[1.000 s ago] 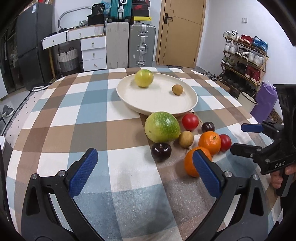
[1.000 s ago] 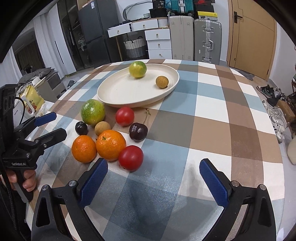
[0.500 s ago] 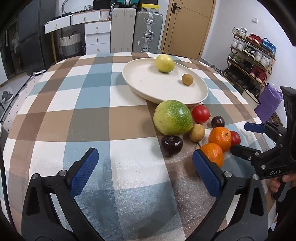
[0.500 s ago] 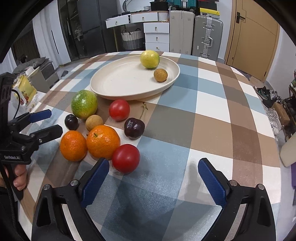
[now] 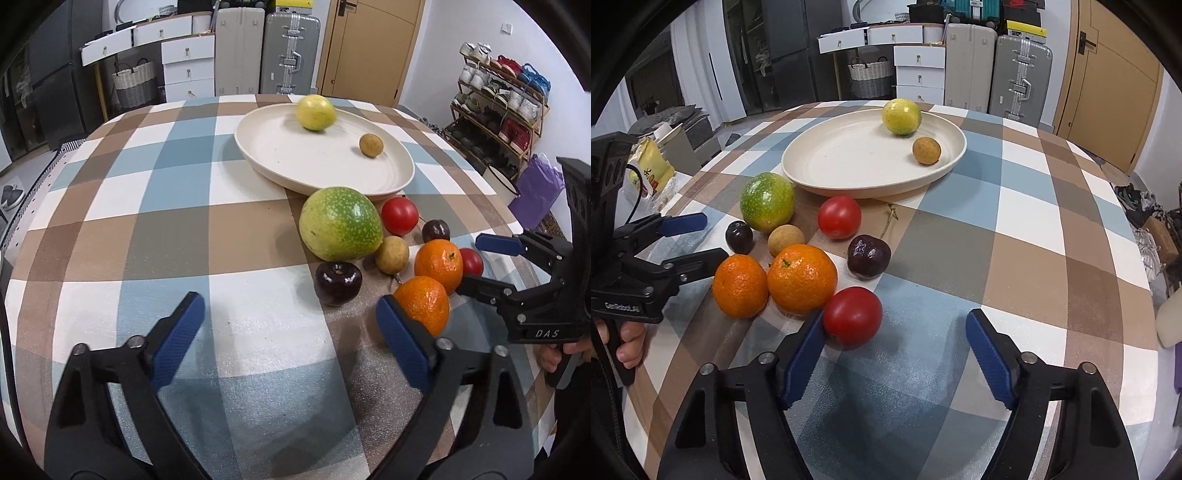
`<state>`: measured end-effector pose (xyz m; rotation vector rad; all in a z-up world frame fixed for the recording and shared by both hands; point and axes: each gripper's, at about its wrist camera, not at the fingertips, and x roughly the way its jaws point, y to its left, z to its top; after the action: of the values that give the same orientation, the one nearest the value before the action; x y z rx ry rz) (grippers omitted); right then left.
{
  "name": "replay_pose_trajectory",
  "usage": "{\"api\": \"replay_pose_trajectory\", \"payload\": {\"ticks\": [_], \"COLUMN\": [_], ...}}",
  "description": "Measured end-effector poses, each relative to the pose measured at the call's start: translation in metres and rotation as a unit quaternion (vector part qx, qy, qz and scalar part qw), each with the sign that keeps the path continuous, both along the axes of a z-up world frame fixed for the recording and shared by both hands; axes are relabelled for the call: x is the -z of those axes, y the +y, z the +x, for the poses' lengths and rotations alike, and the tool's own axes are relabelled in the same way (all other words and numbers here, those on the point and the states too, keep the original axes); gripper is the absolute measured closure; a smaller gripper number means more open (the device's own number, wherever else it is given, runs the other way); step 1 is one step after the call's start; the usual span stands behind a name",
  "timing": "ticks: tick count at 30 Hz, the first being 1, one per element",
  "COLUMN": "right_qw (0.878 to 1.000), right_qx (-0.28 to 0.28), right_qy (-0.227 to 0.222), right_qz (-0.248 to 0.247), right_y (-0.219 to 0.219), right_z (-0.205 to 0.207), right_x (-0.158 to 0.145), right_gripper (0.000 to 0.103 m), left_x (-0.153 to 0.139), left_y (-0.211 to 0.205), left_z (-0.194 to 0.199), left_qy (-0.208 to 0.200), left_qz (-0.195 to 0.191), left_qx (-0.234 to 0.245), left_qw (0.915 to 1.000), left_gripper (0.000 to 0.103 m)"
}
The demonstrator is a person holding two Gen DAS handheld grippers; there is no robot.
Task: Organize fruits
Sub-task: 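Grasp the red tomato with the right gripper while the left gripper grasps the dark plum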
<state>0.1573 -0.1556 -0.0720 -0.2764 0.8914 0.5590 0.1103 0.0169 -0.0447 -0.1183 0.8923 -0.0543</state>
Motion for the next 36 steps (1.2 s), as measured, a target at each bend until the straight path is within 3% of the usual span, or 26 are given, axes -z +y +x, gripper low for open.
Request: {"api": "replay_pose_trajectory", "payload": {"ticks": [9,16,19,20,22,23,24,36], "right_qw": [1.0,1.0,1.0,1.0,1.0,1.0,1.0,0.999], "right_qx": [-0.011,-0.016,-0.015,-0.015,-0.014,-0.015,-0.013,-0.009], "right_qy": [-0.002,0.001,-0.001,-0.001,0.0,0.001,0.001,0.007], "right_qz": [0.015,0.019,0.02,0.021,0.019,0.021,0.022,0.033], "right_y": [-0.002,-0.004,-0.004,-0.004,-0.003,-0.003,-0.004,-0.006], "right_z": [0.0,-0.002,-0.002,-0.002,-0.002,-0.003,-0.003,-0.007], "right_x": [-0.003,-0.003,-0.003,-0.003,-0.003,-0.003,-0.003,-0.003], "right_gripper": [0.052,0.055,0.055,0.055,0.059,0.059,0.06,0.071], "left_x": [0.001,0.001,0.001,0.001,0.001,0.001,0.002,0.0], "left_y": [-0.004,-0.005,-0.004,-0.004,-0.003,-0.003,-0.003,-0.003], "left_z": [0.009,0.011,0.012,0.012,0.012,0.012,0.012,0.008], "left_qy": [-0.001,-0.003,-0.004,-0.004,-0.006,-0.005,-0.003,-0.014], "left_qz": [-0.028,-0.032,-0.037,-0.041,-0.049,-0.06,-0.067,-0.069], "left_qx": [0.025,0.029,0.033,0.036,0.039,0.046,0.05,0.051], "left_qw": [0.9993,0.999,0.9988,0.9985,0.998,0.9971,0.9965,0.9962], "left_gripper": [0.026,0.038,0.048,0.057,0.063,0.074,0.078,0.078]}}
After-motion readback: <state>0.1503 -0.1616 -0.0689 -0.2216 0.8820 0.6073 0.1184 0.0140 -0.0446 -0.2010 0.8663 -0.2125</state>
